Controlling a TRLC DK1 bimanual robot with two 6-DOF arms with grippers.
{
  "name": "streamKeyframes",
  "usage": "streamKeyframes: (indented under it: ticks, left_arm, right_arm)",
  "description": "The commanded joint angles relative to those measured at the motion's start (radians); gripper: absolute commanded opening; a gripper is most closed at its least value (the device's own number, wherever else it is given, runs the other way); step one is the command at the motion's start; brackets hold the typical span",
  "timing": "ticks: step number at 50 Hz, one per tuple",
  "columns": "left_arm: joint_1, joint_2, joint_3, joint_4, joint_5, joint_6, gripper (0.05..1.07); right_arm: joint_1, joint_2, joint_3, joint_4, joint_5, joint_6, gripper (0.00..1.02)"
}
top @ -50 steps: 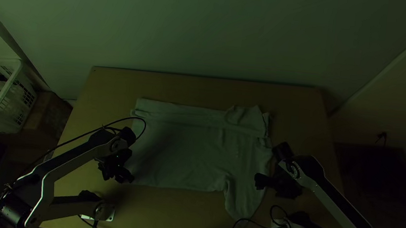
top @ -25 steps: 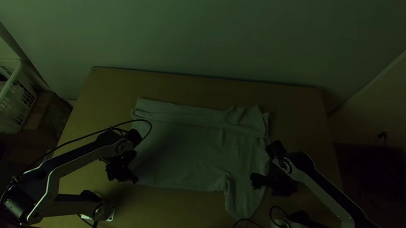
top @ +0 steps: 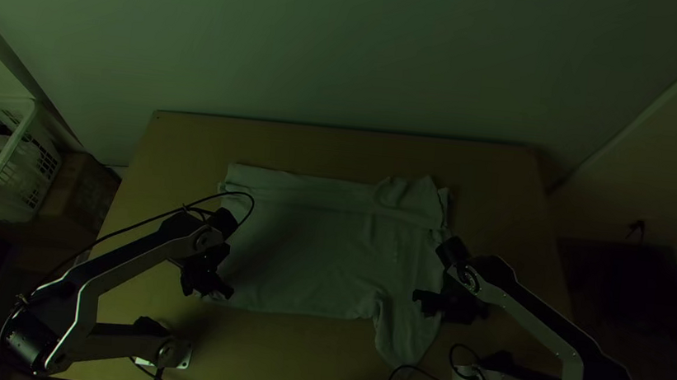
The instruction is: Fold the t-shirt
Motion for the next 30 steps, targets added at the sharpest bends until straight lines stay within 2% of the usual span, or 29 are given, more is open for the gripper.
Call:
streamKeyframes:
  ticks: [1,9,10,13,15,16,30]
  left_arm:
    - [0.008,0.007,0.012,-0.018,-0.009,-0.014,0.08]
    - [0.011,0.006,0.014,-0.018,-0.009,-0.012,0.08]
    - [0.011,0.004,0.014,-0.018,-0.007,-0.012,0.08]
    - [0.011,0.004,0.017,-0.019,-0.009,-0.012,0.08]
    - [0.012,0.003,0.02,-0.019,-0.009,-0.012,0.08]
    - [0.017,0.003,0.022,-0.019,-0.009,-0.011,0.08]
    - [0.091,-0.005,0.077,-0.013,-0.003,-0.003,0.08]
  right_arm:
    - [-0.002,0.039,-0.025,0.005,0.001,-0.002,0.52]
    - [0.005,0.069,-0.032,0.009,0.001,-0.005,0.51]
    - [0.008,0.076,-0.035,0.011,0.001,-0.006,0.48]
    - [0.019,0.085,-0.037,0.024,0.021,-0.017,0.26]
    - [0.033,0.085,-0.035,0.043,0.063,-0.029,0.05]
    - [0.036,0.082,-0.037,0.046,0.072,-0.032,0.02]
    - [0.028,0.002,0.023,0.014,0.081,-0.034,0.03]
